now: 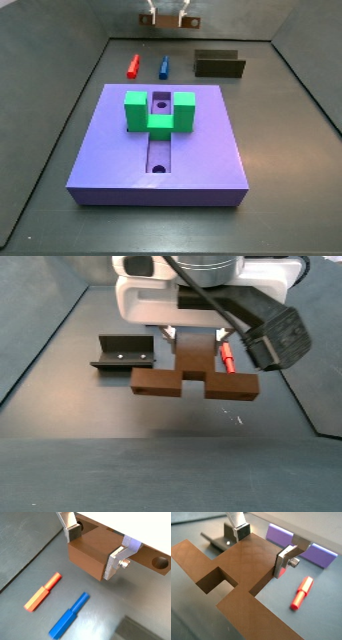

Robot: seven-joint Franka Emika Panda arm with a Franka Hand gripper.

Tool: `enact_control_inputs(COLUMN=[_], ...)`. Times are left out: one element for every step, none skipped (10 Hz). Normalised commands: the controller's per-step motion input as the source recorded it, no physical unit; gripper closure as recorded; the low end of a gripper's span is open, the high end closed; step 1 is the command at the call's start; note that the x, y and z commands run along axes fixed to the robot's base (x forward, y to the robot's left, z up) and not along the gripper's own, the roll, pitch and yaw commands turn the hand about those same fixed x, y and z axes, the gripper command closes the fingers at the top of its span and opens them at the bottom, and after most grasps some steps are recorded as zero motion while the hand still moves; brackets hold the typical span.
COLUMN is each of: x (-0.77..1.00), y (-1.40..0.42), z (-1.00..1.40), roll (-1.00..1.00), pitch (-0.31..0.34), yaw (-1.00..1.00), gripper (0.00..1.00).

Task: Pick up the brown object. Move up. Place the brown object on the fixture. Regrasp the brown object. Move to above the board. Insert the brown object.
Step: Place the brown object on the fixture.

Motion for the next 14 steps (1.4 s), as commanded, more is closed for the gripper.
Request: enact_control_inputs(x=[0.25, 0.29, 0.32, 0.33, 0.33, 0.31, 0.32, 0.31, 0.27, 0.13, 0.00, 0.16, 0.46, 0.51], y=[0.00, -0.02, -0.06, -0.03, 0.00, 0.00, -0.03, -0.08, -0.12, -0.01, -0.05, -0.29, -0.50, -0.59], z=[0.17, 0.24, 0.24, 0.29, 0.40, 0.41, 0.35, 0.35, 0.23, -0.05, -0.04, -0.17, -0.23, -0.21], roll=[-1.00, -1.00, -1.00, -1.00, -1.00, -1.00, -1.00, -1.00, -1.00, -0.58, 0.00, 0.00, 0.00, 0.01], pitch=[-0.146, -0.006, 0.000, 0.000, 0.000, 0.000, 0.000, 0.000, 0.000, 0.000, 0.000, 0.000, 0.071, 0.074], yaw=[-0.17, -0.14, -0.23, -0.21, -0.14, -0.03, -0.02, -0.04, -0.07, 0.00, 0.00, 0.00, -0.03, 0.00], gripper=[1.00, 1.00, 1.00, 1.00, 1.00, 1.00, 1.00, 1.00, 1.00, 1.00, 1.00, 1.00, 1.00, 1.00])
